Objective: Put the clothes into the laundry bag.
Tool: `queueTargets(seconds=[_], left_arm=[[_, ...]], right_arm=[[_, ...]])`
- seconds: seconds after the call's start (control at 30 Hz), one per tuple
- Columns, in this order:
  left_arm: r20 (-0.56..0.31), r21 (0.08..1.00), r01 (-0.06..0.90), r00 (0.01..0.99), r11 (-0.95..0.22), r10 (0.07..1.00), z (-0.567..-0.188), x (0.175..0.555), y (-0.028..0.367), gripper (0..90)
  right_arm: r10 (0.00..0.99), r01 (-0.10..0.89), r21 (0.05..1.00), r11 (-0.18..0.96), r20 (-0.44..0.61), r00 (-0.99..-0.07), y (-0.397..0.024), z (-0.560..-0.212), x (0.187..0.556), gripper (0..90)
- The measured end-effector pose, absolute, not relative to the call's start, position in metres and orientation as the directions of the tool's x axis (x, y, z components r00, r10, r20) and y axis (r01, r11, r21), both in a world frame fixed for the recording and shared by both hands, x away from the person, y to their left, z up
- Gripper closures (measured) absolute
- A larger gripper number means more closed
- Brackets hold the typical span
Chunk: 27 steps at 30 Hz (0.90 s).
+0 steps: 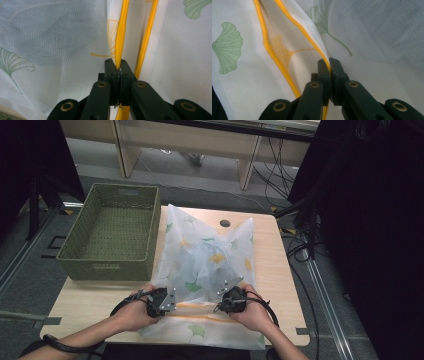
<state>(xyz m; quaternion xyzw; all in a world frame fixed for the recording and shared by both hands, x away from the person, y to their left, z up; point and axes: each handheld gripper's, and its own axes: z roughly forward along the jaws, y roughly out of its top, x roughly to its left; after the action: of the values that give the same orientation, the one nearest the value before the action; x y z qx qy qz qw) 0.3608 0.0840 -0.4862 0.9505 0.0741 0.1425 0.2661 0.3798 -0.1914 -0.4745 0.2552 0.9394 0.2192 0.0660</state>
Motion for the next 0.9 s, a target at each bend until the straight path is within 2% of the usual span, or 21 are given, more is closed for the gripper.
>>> queueTargets(seconds=[0.1, 0.2, 0.3, 0.37, 0.5, 0.57, 0.73, 0.9], left_arm=[[0.192, 0.568, 0.08, 0.955, -0.819, 0.227, -0.482, 0.36, 0.088, 76.4], [0.167, 0.616, 0.102, 0.952, -0.781, 0.256, -0.472, 0.359, 0.094, 64.7], [0.135, 0.68, 0.131, 0.945, -0.721, 0.299, -0.46, 0.357, 0.104, 56.9], [0.122, 0.72, 0.147, 0.936, -0.678, 0.332, -0.454, 0.356, 0.11, 52.1], [0.145, 0.747, 0.16, 0.908, -0.645, 0.393, -0.447, 0.358, 0.125, 46.5], [0.141, 0.766, 0.175, 0.893, -0.618, 0.427, -0.447, 0.358, 0.132, 44.4], [0.155, 0.783, 0.189, 0.864, -0.593, 0.479, -0.447, 0.358, 0.147, 42.7], [0.148, 0.802, 0.215, 0.833, -0.557, 0.534, -0.448, 0.355, 0.161, 42.2]], right_arm=[[0.504, 0.455, 0.439, 0.775, 0.006, -0.864, -0.193, -0.475, 0.38, 82.3], [0.53, 0.486, 0.501, 0.716, 0.063, -0.846, -0.198, -0.468, 0.38, 76.1], [0.551, 0.492, 0.567, 0.66, 0.08, -0.831, -0.205, -0.458, 0.381, 70.1], [0.569, 0.493, 0.615, 0.615, 0.086, -0.818, -0.21, -0.453, 0.381, 69.3], [0.638, 0.521, 0.664, 0.536, 0.085, -0.765, -0.219, -0.446, 0.384, 68.0], [0.648, 0.503, 0.691, 0.519, 0.066, -0.759, -0.223, -0.446, 0.387, 67.5], [0.687, 0.534, 0.737, 0.415, 0.13, -0.715, -0.235, -0.435, 0.386, 67.4], [0.762, 0.556, 0.733, 0.392, 0.08, -0.642, -0.243, -0.437, 0.388, 67.8]])
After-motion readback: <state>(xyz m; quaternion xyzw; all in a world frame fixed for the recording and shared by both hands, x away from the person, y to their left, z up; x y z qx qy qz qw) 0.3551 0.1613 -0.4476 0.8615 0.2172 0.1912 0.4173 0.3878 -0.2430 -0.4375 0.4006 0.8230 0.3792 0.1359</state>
